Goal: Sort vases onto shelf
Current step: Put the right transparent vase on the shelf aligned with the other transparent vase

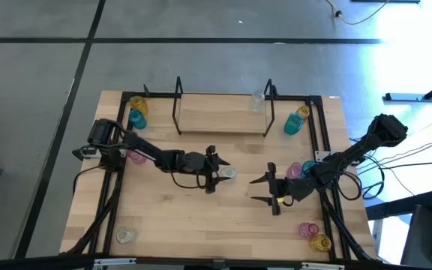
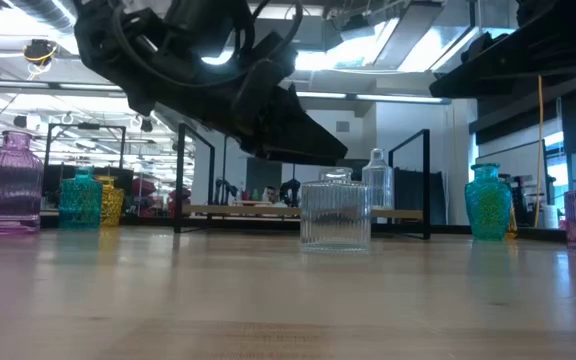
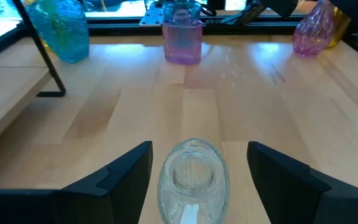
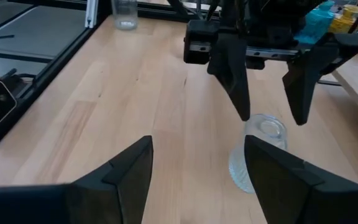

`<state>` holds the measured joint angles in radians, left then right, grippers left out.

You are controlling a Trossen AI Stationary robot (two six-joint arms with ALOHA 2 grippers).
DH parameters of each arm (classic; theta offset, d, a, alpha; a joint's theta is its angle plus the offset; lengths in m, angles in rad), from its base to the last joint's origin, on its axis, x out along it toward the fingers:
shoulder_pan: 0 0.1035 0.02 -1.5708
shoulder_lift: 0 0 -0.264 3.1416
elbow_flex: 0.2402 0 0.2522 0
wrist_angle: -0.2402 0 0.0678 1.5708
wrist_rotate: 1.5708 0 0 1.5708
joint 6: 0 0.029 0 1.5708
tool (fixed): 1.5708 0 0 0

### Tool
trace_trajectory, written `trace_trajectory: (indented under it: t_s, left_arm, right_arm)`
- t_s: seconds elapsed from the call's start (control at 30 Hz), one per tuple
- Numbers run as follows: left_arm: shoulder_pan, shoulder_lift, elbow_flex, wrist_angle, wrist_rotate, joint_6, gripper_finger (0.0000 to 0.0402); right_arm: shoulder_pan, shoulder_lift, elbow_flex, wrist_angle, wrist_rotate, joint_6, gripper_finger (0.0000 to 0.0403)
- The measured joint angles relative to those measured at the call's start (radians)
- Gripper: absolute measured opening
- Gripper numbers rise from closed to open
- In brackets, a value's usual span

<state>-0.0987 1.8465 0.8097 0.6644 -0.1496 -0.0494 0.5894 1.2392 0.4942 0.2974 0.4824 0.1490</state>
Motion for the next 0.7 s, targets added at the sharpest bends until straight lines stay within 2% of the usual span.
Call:
trace_trajectory:
  t_s: [0.2,0.53,0.7]
  left_arm:
    - [0.012,0.0,0.0,-0.002,0.049,0.0,0.0256]
    - [0.017,0.041,0.0,0.026,0.034,0.0,0.0256]
    - [0.027,0.043,0.0,0.008,0.04,0.0,0.0239]
  right_arm:
    - [0.0,0.0,0.0,0.0,0.002,0.001,0.0237]
    - [0.0,0.0,0.0,0.0,0.021,0.001,0.0237]
    - [0.0,0.0,0.0,-0.001,0.02,0.001,0.0237]
